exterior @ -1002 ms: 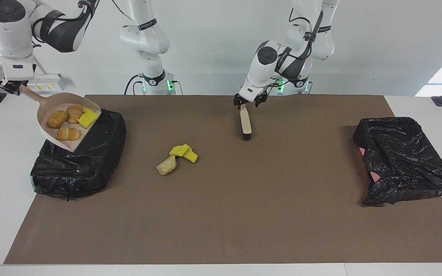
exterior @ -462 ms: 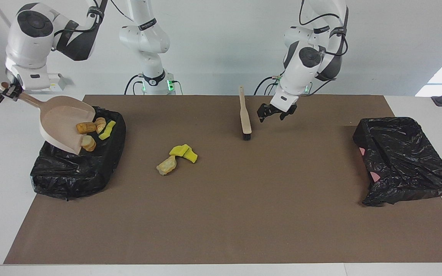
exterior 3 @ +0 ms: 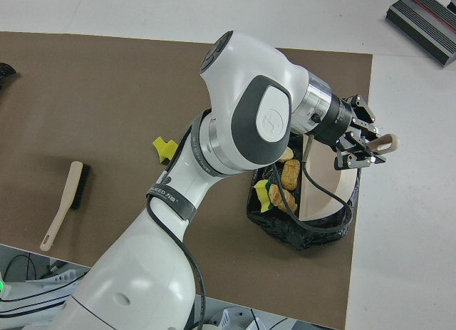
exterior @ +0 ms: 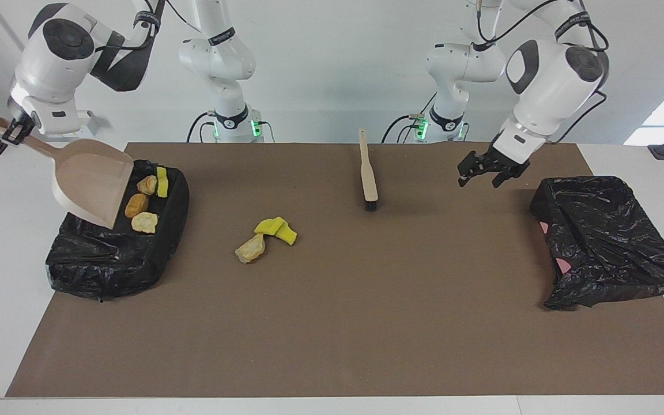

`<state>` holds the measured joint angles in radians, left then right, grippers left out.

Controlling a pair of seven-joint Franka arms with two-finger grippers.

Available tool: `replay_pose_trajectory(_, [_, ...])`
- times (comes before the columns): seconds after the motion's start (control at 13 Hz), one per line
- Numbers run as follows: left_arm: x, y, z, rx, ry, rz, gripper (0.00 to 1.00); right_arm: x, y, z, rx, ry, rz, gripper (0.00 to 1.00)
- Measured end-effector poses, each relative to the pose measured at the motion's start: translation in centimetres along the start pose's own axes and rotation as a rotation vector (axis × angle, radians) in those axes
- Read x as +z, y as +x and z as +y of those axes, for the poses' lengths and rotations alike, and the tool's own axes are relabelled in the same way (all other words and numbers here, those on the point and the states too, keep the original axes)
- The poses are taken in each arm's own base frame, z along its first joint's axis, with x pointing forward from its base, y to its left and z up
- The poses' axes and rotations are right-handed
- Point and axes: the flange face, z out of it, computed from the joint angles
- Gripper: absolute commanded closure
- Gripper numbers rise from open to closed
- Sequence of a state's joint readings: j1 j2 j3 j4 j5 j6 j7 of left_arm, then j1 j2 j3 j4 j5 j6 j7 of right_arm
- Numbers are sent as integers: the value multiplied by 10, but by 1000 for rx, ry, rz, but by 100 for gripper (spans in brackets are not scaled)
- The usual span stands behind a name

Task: Sweep and dump trash in bin
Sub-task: 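Tip the dustpan into the black bag with the right gripper, then bring the empty dustpan back to the table center with the right gripper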

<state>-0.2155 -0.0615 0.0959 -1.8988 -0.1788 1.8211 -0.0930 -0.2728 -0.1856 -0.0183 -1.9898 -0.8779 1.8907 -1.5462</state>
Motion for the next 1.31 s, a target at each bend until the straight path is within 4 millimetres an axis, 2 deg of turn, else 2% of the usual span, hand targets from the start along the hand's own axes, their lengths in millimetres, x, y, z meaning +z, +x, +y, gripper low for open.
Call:
replay_pose_trajectory(0.15, [-28,20,-28,13,4,-3,0,-21,-10,-9,21,-12,-14,100])
replay_pose_trajectory(0.31, [-44,30,-48,58,60,-14,0,-43,-12,-12,65,-17,6,100])
replay_pose_trajectory(0.46, [-54,33,-53,86,106,-19,0,-58,-3,-9,178,-32,123,100])
replay_pose_trajectory(0.62, [-71,30,-52,92,126,-30,0,-71,18,-4,336,-21,265,100])
replay_pose_trajectory(0.69, [-83,28,-51,93,136,-23,0,-87,36,0,428,-13,308,100])
replay_pose_trajectory(0.85, [-98,28,-51,96,146,2,0,-131,87,3,592,24,375,100])
replay_pose_trajectory(1.0, [-99,28,-52,110,160,2,0,-173,144,2,775,106,489,100])
replay_pose_trajectory(1.31, [-99,28,-50,137,165,0,0,-225,262,21,1088,339,605,100])
